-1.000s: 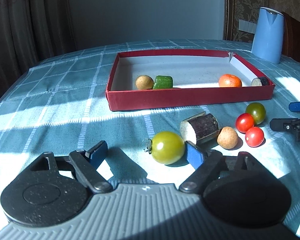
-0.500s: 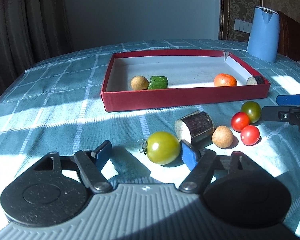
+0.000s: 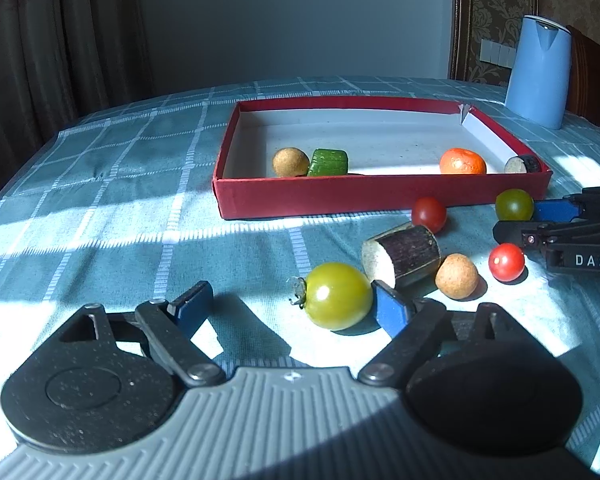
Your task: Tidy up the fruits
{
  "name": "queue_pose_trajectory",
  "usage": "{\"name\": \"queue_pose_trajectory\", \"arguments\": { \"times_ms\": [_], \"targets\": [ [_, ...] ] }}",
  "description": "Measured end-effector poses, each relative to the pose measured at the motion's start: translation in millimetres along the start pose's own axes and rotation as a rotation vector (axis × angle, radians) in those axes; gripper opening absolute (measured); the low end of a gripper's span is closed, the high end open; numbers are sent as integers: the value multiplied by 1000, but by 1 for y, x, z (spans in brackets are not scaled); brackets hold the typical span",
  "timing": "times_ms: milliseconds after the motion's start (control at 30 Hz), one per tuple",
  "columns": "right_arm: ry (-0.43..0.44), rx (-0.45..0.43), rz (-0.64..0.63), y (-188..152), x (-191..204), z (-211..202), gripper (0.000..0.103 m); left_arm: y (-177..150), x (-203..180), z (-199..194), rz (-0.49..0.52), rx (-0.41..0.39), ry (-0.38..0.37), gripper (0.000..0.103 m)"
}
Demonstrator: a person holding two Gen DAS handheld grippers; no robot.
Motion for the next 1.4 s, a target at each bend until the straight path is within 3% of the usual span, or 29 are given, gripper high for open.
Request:
{"name": "queue_pose_trajectory", "arguments": {
  "times_ms": [167,300,333,367,400,433,500,633,833,1067,1233,1333,1400],
  "targets": [
    [-44,-12,54,-3,-18,-8,39,0,-11,-4,54,-13,-28,82],
    [-22,6,78,-5,-23,-6,38,1,-22,-2,89,-14,-37,82],
    [-26,6,71,-5,-22,-6,42,1,-23,-3,90,-16,-38,80],
    [-33,10,62,-5,-21,-5,57,1,-23,-3,89,-17,-46,78],
    [-46,17,58,-6,-21,-4,71,2,-23,-3,85,-18,-65,70],
    [-71,34,62,-8,-23,-2,92,2,-25,-3,81,-20,-90,56],
    [-72,43,81,-9,-26,-1,94,2,-27,-5,91,-30,-93,40],
    [-63,56,67,-10,-23,1,103,3,-26,-4,71,-23,-119,38],
    [-51,51,79,-11,-24,-1,103,4,-19,-5,51,-31,-77,41],
    [-3,-2,254,-3,-39,-2,103,3,-20,-6,75,-37,-54,40],
    [-59,34,156,3,-26,11,103,3,-19,-5,65,-34,-52,42],
    [-95,26,95,6,-18,12,83,3,-19,-4,69,-35,-49,43],
    [-97,26,83,6,-17,12,81,3,-19,-4,69,-34,-42,45]
  ]
}}
Point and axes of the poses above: each gripper's, at about its wrist camera, not at the fingertips, and z roughly the way its jaws point, x to its left, y to its top, the point moved 9 cm from there along z, roughly the way its jaws point, and after that the axes turned 2 degrees about -y, right-handed, at the moved point
